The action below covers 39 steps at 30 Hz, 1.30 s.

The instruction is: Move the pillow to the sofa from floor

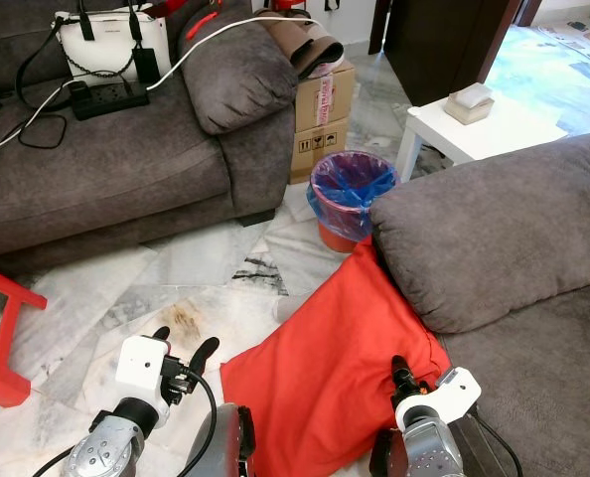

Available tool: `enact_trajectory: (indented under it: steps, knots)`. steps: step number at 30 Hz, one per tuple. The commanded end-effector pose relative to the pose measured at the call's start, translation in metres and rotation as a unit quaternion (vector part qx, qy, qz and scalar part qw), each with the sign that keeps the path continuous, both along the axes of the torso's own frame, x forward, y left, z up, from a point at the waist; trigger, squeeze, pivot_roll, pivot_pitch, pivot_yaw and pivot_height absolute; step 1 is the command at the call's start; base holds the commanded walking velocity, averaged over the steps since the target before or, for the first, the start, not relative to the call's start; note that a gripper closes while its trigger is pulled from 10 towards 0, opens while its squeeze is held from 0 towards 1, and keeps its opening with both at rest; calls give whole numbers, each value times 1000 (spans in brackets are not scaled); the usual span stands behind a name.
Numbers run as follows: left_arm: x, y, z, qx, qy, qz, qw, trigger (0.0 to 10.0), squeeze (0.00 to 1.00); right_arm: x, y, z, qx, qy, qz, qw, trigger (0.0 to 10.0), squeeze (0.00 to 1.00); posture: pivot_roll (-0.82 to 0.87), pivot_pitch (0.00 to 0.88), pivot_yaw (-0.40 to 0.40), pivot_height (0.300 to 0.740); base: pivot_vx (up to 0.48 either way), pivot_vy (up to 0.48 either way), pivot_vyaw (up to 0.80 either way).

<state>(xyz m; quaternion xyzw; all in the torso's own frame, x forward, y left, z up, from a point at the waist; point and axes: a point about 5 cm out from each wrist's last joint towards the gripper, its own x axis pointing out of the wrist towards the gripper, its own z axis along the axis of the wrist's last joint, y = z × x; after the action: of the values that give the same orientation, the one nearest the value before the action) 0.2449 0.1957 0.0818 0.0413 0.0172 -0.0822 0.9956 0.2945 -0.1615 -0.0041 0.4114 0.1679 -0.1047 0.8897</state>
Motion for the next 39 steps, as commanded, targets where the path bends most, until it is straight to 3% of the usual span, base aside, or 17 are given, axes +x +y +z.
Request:
enact_trajectory:
  steps: [1,23,32,33,34,39]
  knots:
    - [-3,5,-3,3,13,7,1000,10000,0,-4,2,-4,-7,5,7,1000,0,0,267,216,47,583,0,0,0]
    - [2,1,-6,-6,11,13,1000,10000,0,-2,1,-1,-11,-9,24,1000,0,0,231,202,21,583,0,0,0]
    - [6,-3,-9,-14,9,17,1000,10000,0,-2,-3,0,-59,-11,54,997,0,0,197,191,9,583,0,0,0]
    - [6,-3,-9,-16,9,19,1000,10000,0,-2,-4,0,-75,-9,64,995,7804,0,188,188,6,583,0,0,0]
    - [6,-3,-10,-17,10,20,1000,10000,0,-3,-4,0,-87,-6,71,994,10000,0,182,186,5,583,0,0,0]
    - [6,-4,-11,-21,10,24,999,10000,0,-5,-10,1,-98,-33,78,992,10000,0,167,180,6,583,0,0,0]
